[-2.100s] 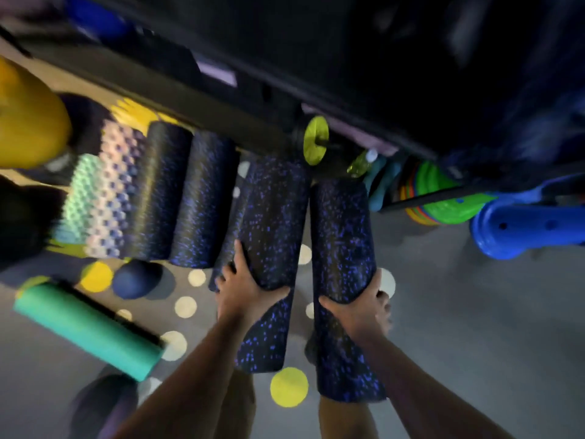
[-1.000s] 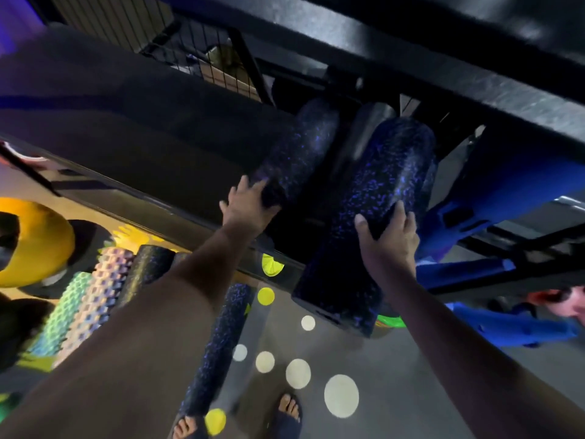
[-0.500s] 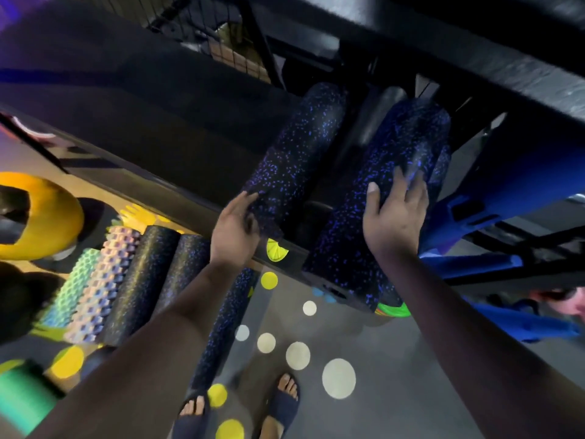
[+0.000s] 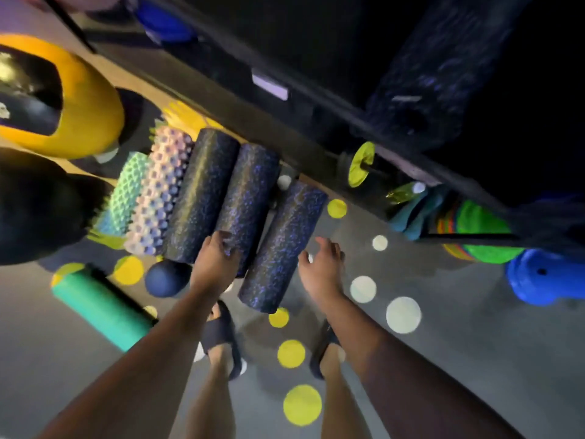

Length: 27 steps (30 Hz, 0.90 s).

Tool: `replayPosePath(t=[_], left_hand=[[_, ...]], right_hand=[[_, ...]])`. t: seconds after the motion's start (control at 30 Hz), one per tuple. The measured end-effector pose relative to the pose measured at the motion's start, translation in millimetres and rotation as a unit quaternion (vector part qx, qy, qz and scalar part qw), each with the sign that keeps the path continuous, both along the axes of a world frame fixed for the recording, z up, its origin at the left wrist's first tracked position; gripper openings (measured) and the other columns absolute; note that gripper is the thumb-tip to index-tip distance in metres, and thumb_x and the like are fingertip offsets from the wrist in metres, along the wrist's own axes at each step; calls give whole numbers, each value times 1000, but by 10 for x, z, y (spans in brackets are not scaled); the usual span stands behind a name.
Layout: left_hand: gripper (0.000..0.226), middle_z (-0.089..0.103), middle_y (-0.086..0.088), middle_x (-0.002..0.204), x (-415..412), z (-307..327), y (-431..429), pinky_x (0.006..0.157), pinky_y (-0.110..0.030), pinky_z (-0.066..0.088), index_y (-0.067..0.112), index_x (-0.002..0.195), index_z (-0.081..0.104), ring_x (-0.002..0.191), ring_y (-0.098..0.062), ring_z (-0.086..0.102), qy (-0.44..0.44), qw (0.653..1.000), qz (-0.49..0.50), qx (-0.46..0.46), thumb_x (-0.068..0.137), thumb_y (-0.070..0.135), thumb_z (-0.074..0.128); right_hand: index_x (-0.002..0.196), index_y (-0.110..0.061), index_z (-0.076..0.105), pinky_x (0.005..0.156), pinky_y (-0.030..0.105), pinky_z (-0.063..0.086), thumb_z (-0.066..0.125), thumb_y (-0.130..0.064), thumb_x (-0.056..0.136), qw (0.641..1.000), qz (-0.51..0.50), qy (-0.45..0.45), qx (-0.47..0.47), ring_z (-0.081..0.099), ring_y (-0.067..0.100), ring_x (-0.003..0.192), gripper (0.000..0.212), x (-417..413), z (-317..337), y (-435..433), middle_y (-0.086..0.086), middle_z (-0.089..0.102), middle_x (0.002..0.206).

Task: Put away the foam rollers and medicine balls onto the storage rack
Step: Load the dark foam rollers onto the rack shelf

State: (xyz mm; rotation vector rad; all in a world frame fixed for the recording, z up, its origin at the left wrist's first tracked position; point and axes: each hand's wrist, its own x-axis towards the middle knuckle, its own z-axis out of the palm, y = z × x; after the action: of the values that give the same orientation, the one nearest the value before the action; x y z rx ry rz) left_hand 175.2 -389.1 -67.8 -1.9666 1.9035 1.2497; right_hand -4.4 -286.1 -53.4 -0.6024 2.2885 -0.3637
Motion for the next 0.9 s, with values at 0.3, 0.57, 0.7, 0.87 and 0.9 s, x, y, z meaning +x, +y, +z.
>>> replayPosePath(t=[0.3,0.57,0.7,0.87,0.9], left_hand=[[113,34,-19,153,298,-1938,-487,113,-55,39,14,160,19,140,-42,37,-27,997,-43,63,77,69,72],[153,30,-20,149,311,-3141,-234,100,-64,40,24,161,-4,128,-46,37,-151,987,-17,-44,48,76,84],[150,34,-20,140,428,-2855,-119,100,-63,42,26,162,-2,125,-45,37,-99,995,-7,4,49,66,88],[152,28,-20,152,626,-1650,-45,113,-62,33,33,162,-6,140,-43,28,-38,992,53,107,48,71,88],[152,27,-20,154,679,-1326,-57,114,-62,31,33,162,-5,142,-42,26,-31,991,65,115,48,70,88]], right_hand=[[154,-8,27,108,44,40,79,-67,71,971,-161,-128,118,43,39,137,115,570,-2182,-116,22,42,151],[154,-22,6,110,50,41,99,-51,45,951,-287,-83,84,44,41,134,146,915,-3276,-71,21,39,148],[156,-28,1,106,55,41,93,-60,46,962,-222,-49,150,42,44,132,147,805,-2825,105,24,37,146],[153,-32,14,110,51,42,91,-64,44,970,-200,-70,117,46,38,133,137,676,-1447,-75,12,42,150],[152,-32,15,109,51,43,88,-68,41,971,-194,-76,116,47,37,132,138,689,-1115,-157,11,44,149]])
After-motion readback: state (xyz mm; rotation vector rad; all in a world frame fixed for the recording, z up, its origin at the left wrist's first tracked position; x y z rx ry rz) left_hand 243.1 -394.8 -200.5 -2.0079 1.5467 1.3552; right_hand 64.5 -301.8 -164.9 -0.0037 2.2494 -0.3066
